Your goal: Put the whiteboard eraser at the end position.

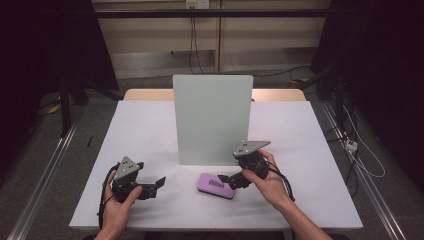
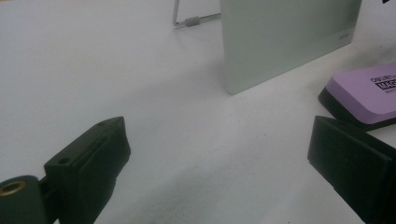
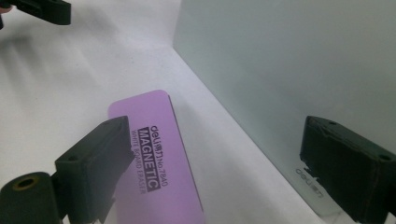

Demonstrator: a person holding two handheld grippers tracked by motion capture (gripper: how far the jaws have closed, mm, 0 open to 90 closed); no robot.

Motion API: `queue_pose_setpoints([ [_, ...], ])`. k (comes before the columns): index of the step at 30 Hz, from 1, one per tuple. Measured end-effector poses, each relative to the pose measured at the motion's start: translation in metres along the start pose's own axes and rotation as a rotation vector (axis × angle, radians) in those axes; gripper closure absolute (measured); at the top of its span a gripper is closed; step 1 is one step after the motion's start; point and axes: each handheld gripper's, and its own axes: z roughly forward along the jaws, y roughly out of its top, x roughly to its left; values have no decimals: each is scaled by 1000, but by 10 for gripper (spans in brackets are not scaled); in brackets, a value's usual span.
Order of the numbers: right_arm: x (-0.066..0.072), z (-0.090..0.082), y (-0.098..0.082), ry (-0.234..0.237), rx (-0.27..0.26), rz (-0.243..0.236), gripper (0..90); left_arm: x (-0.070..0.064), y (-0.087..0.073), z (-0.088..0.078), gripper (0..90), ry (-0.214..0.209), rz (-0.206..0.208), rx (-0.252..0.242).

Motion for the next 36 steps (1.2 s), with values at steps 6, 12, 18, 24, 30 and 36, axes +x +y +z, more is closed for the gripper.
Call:
queue_pose_setpoints([
  [6,-2,-4,-11,-65,-19,12,84,-1,0,0,53,-1,-4,-7],
  [12,-8,-15,-25,-93,-45,57,85,1,0,-1,53,7,-8,-4],
  [18,-15,-27,-37,-130,-73,110,89,0,0,-1,53,9,-7,-5],
  [24,-22,-37,-53,-169,-108,153,95,0,0,-2,53,7,-17,-11],
  [30,-27,-49,-62,-216,-113,186,95,1,0,-2,53,11,-17,-11],
  [36,-32,-60,-74,-253,-126,230,85,0,0,-2,53,11,-18,-12],
])
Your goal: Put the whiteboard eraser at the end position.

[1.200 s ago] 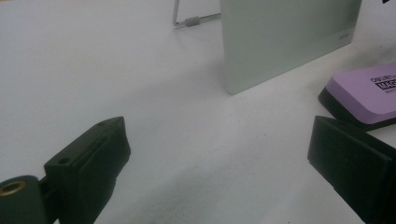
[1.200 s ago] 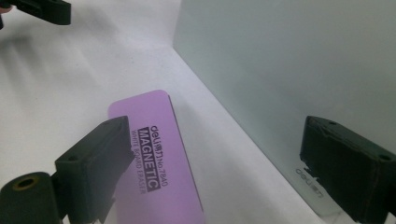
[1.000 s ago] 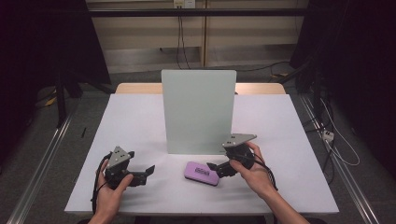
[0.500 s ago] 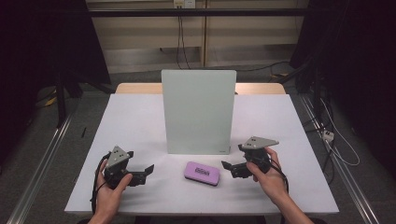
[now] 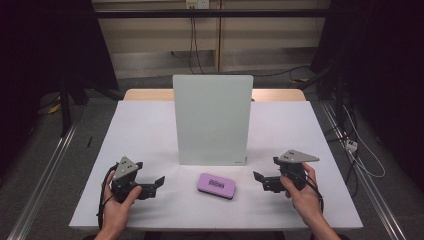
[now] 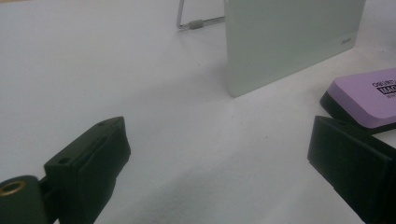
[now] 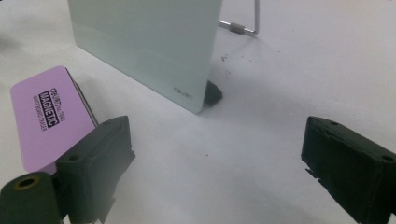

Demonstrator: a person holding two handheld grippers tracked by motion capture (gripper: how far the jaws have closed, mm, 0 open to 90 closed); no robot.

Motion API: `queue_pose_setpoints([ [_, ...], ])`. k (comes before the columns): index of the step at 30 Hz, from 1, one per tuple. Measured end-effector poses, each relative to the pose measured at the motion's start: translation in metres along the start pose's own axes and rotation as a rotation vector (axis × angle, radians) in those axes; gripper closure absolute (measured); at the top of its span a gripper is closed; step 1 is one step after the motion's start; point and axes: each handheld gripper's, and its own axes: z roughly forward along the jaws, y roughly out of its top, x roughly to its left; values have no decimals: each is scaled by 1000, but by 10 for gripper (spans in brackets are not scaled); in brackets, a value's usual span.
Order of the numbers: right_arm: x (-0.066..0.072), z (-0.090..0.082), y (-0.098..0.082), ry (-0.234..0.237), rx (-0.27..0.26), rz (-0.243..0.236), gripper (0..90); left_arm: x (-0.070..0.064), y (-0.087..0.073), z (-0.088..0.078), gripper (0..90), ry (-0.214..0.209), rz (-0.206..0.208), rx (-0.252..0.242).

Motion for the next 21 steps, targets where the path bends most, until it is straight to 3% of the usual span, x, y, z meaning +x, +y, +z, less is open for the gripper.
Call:
queue_pose_setpoints([
  [15,-20,-23,-25,-68,-19,56,85,1,0,-1,53,14,3,-2],
  [18,-23,-28,-31,-88,-42,81,87,1,1,-1,53,17,9,-2],
  [21,-22,-32,-35,-99,-58,77,87,0,1,-1,53,20,8,-4],
])
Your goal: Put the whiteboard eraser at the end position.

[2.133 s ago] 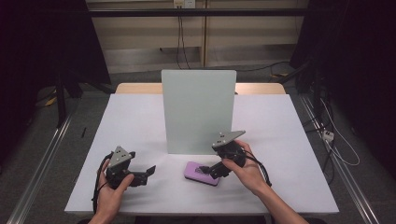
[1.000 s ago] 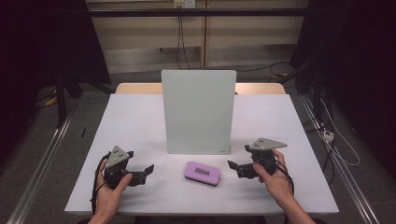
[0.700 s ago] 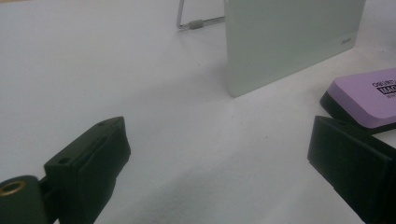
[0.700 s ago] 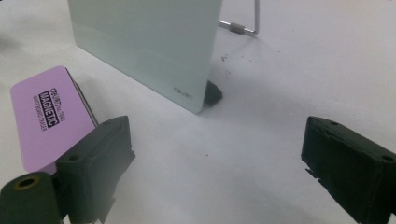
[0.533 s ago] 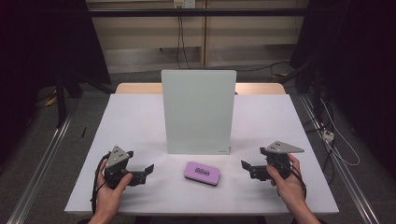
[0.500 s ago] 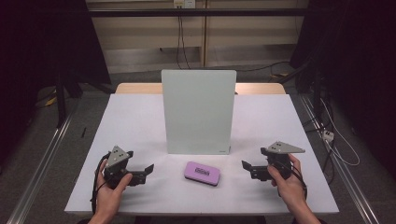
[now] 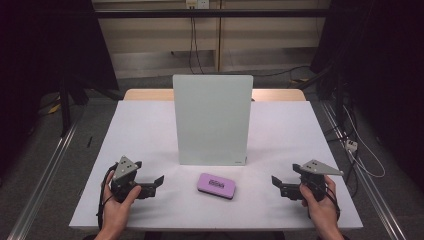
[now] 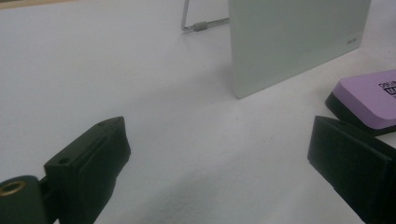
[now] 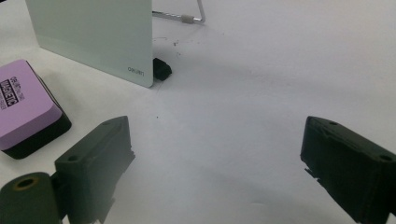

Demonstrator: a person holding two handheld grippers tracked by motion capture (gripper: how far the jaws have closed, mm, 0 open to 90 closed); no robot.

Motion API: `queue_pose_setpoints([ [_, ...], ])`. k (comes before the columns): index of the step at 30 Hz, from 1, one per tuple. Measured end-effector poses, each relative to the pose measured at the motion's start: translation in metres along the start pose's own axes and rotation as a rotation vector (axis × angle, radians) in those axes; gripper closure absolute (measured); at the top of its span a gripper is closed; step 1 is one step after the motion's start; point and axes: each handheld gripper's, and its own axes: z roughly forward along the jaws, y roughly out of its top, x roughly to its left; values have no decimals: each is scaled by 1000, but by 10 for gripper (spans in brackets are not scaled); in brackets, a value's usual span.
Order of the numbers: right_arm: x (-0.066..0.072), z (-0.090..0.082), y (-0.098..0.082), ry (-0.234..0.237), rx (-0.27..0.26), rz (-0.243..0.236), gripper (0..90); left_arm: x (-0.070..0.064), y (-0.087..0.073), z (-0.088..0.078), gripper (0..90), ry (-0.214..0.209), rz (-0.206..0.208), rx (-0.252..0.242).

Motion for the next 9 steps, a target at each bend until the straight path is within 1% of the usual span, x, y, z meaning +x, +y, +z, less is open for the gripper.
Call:
queue_pose_setpoints([
  [2,0,0,-2,-11,4,-13,86,1,0,-1,53,3,0,3],
  [3,-1,0,-3,-14,5,-14,87,0,-1,0,53,5,-11,-4],
  [5,-2,1,-3,-14,4,3,88,1,-1,-1,53,7,-12,-3],
  [8,-3,2,-3,-17,9,0,86,2,-1,0,55,6,-16,-3],
  [9,-3,2,-3,-15,11,0,85,3,0,0,55,11,-16,-1],
])
